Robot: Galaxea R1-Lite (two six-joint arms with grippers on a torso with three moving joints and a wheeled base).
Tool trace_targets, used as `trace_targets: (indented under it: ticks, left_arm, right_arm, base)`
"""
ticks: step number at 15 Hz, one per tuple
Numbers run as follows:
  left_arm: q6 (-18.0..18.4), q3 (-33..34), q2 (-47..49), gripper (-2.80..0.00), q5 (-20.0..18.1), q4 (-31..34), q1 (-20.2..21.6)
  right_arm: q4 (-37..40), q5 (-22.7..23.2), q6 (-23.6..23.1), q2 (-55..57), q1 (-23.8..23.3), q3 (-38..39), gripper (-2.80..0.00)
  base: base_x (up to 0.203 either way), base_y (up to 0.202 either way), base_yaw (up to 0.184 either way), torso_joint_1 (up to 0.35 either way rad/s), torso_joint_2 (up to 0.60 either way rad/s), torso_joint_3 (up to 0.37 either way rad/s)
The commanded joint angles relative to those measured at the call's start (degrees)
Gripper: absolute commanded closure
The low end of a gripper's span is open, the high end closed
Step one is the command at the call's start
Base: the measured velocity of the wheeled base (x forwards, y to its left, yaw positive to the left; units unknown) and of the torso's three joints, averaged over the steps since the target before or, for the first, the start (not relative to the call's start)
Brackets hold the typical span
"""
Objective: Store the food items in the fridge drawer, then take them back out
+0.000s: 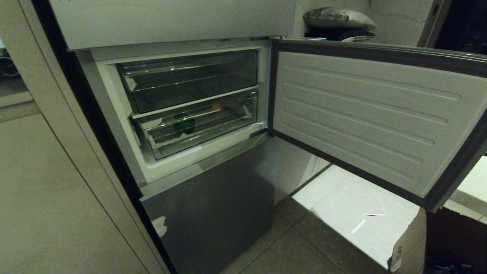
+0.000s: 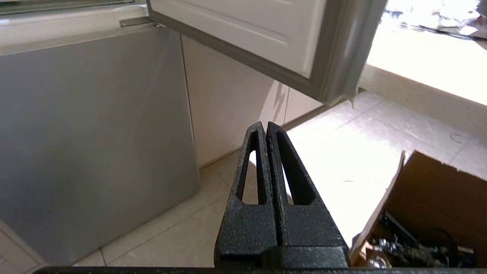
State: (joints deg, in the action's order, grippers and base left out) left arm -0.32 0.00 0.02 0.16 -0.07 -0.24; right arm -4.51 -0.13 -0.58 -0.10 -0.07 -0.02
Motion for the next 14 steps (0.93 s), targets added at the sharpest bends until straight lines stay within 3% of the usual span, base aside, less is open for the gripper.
trace_targets:
  ticks: [1,4,6,8,10,11,14]
  left_arm:
    - [0.0,0.0,0.1,0.00,0.0,0.0,0.0]
    - [0.0,0.0,0.1,0.00,0.0,0.0,0.0]
    - [0.0,0.0,0.1,0.00,0.0,0.0,0.0]
    - [-0.1,0.0,0.1,0.00,0.0,0.0,0.0]
    - [0.0,0.0,0.1,0.00,0.0,0.0,0.0]
    - [0.0,0.0,0.1,0.00,0.0,0.0,0.0]
    - [0.0,0.0,0.1,0.00,0.0,0.0,0.0]
  right_arm:
    - [-0.1,-0.2,0.2,0.1,0.0,1.6,0.00]
    - [1.9,-1.5,1.3,2.9,-0.2,-7.7,0.00]
    - [4.1,-3.4,5.3,12.2,-1.6,-16.4,0.00]
    - [5.2,-4.6,10.9,25.7,-5.9,-26.0,0.00]
    - [4.8,-5.1,15.0,37.5,-15.1,-33.7,0.00]
    - [2.7,-4.6,16.2,41.6,-22.3,-35.9,0.00]
    - [-8.2,1.3,17.8,54.1,-38.3,-39.0,0.00]
  base:
    - [0.000,0.000,0.000,0.000,0.00,0.000]
    - [0.000,0.000,0.000,0.000,0.00,0.000]
    - [0.000,0.000,0.000,0.000,0.00,0.000]
    - [0.000,0.000,0.000,0.000,0.00,0.000]
    - [0.000,0.000,0.000,0.000,0.00,0.000]
    - [0.000,0.000,0.000,0.000,0.00,0.000]
    - [0.000,0.000,0.000,0.000,0.00,0.000]
